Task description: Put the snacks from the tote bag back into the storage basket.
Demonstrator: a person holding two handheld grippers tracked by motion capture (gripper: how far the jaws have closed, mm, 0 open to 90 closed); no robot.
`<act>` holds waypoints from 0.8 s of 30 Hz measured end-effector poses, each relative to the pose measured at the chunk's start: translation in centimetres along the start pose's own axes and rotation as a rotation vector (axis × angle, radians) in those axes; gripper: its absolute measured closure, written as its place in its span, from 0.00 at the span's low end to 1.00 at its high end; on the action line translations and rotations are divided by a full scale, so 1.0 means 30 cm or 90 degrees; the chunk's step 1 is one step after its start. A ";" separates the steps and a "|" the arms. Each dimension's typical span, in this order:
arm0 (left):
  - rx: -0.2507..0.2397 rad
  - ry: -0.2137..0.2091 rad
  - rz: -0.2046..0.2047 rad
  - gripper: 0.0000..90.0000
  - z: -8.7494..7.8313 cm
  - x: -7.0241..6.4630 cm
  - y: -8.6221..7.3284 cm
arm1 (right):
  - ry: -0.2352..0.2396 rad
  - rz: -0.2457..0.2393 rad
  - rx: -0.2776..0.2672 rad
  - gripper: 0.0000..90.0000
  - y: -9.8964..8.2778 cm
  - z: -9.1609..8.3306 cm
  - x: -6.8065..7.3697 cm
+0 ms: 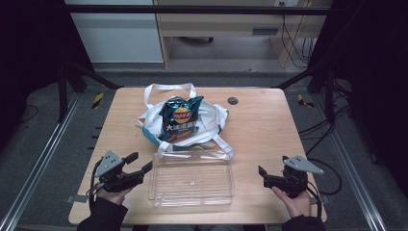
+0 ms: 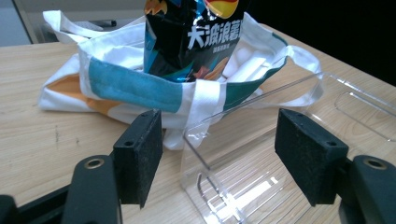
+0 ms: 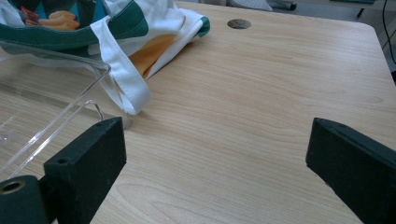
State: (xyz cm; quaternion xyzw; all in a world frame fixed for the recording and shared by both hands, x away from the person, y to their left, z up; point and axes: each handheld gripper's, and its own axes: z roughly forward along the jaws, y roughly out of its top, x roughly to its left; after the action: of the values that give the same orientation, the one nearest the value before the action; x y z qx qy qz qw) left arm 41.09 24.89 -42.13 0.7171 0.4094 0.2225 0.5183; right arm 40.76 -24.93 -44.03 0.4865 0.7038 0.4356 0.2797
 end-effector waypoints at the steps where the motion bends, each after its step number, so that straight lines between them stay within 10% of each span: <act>1: -0.002 0.000 0.004 0.35 0.002 -0.004 0.003 | -0.001 0.000 0.001 0.06 0.000 0.000 0.000; 24: -0.011 -0.021 0.035 0.33 0.056 -0.063 0.106 | 0.003 0.004 0.000 0.06 0.000 -0.003 0.003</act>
State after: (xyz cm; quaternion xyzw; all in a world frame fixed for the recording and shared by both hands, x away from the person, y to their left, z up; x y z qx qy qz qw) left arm 42.40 21.98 -39.60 0.7271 0.3789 0.2286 0.5249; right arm 40.67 -24.89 -43.98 0.4876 0.7031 0.4377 0.2764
